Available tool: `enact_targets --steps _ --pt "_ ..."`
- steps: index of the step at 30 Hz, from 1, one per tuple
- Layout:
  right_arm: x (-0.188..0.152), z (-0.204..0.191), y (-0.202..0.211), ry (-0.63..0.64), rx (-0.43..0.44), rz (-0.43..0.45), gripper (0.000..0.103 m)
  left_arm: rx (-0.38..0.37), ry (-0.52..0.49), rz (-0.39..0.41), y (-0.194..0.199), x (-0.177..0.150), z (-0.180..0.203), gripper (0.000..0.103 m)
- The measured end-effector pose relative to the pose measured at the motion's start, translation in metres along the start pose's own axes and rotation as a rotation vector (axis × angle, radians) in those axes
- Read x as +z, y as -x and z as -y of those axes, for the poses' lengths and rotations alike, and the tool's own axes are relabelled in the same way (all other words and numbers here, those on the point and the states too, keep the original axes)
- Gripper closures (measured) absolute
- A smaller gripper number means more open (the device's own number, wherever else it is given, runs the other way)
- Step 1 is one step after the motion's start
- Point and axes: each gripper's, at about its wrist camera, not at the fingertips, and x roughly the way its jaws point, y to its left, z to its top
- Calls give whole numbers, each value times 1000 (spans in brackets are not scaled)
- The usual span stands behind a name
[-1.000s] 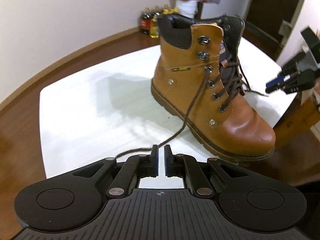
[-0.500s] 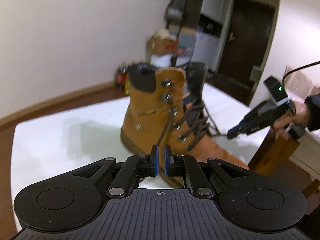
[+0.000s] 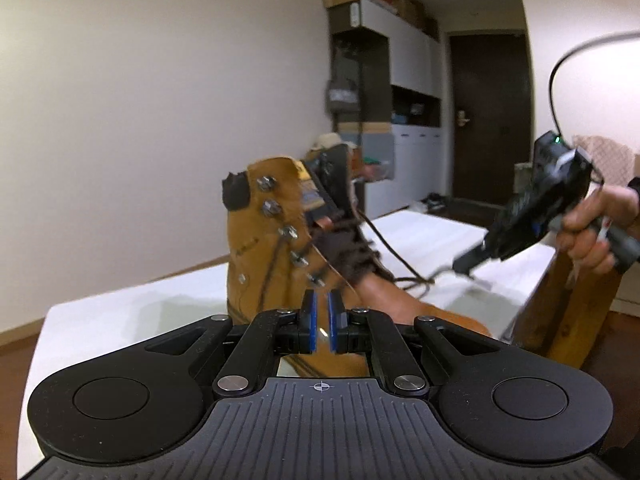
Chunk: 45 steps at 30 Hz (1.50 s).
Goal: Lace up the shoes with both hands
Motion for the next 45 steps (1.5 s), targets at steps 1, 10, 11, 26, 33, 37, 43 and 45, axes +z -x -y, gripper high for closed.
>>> enact_targets --steps 1,10,11,26,33,37,43,45 --pt "-5 1 3 -41 40 8 101 15 22 -11 7 0 10 98" --pt "-53 10 17 -248 348 111 101 -8 85 -27 27 17 78 94" --pt "-56 10 16 -254 359 122 101 0 78 -39 25 18 82 94" --pt "-57 -8 5 -242 348 176 101 -2 66 -11 9 23 103 85" --pt "-62 6 -13 -310 364 113 100 23 21 -57 -13 21 107 85" --pt "-58 14 -15 -335 380 97 100 39 -4 -85 -26 20 108 99" --pt "-55 20 -12 -311 364 76 100 6 -67 -126 -29 17 91 101" --pt "-54 18 -13 -280 357 64 99 -18 -93 -140 -27 15 81 101"
